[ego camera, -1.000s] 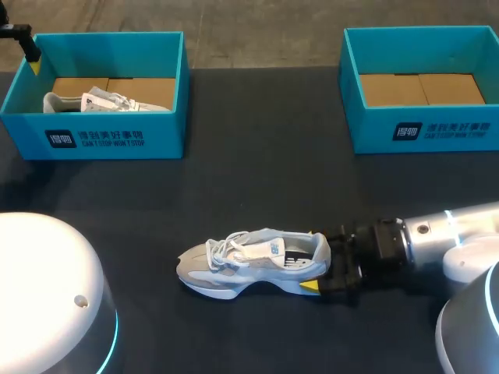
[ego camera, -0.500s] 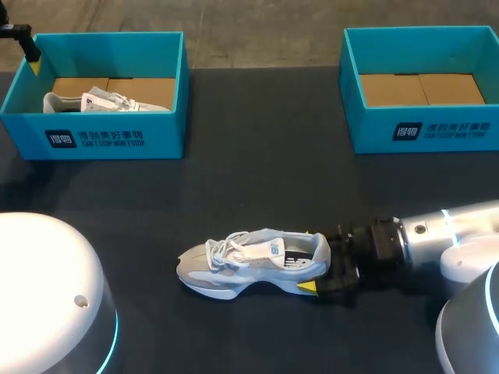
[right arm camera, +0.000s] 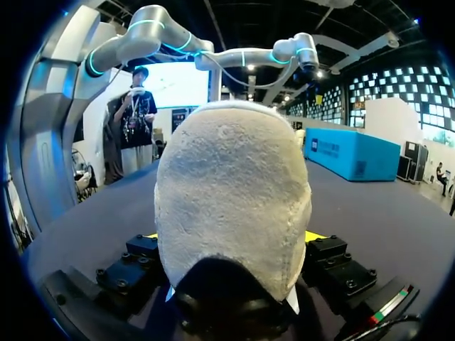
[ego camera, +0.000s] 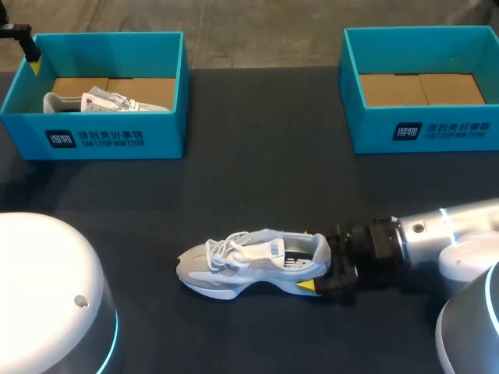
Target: Take the shoe out of the shoebox, open the shoe tongue, remove and reinsert the insole, then place the shoe into the shoebox
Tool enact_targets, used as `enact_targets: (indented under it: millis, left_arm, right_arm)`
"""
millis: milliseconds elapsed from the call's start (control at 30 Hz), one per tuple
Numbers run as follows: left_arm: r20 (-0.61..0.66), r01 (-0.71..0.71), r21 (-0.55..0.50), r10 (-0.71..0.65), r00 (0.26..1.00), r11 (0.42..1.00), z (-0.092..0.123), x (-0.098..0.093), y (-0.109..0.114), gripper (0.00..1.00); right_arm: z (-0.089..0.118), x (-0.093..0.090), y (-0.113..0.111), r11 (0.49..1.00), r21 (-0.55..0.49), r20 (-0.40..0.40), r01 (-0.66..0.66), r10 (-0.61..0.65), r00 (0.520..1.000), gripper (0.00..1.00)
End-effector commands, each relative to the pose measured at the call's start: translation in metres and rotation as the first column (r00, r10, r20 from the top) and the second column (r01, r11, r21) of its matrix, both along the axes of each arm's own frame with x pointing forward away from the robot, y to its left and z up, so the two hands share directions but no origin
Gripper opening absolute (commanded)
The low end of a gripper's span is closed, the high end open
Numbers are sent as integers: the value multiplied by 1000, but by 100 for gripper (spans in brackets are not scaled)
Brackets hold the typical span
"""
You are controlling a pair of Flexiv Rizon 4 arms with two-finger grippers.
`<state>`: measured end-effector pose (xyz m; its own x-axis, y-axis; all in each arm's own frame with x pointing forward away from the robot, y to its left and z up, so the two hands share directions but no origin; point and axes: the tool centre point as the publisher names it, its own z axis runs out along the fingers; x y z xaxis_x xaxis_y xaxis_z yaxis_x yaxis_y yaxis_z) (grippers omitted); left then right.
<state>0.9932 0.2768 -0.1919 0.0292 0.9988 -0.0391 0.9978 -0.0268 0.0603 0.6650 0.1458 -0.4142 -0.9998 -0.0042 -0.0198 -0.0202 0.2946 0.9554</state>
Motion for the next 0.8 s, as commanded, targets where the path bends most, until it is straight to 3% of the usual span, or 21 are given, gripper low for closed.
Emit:
enact_targets:
  millis: [33, 633, 800]
  left_arm:
    - [2, 0, 2, 0, 1000, 1000, 0, -1, 0, 100]
    - [2, 0, 2, 0, 1000, 1000, 0, -1, 0, 100]
    - [19, -30, -46, 31, 999, 998, 13, -25, -11, 100]
  right_arm:
    - [-1, 0, 3, 1000, -2, -2, -2, 2, 1000, 0]
    - [0, -2, 5, 1000, 5, 6, -11, 11, 1000, 0]
    - [0, -2, 5, 1000, 5, 6, -11, 11, 1000, 0]
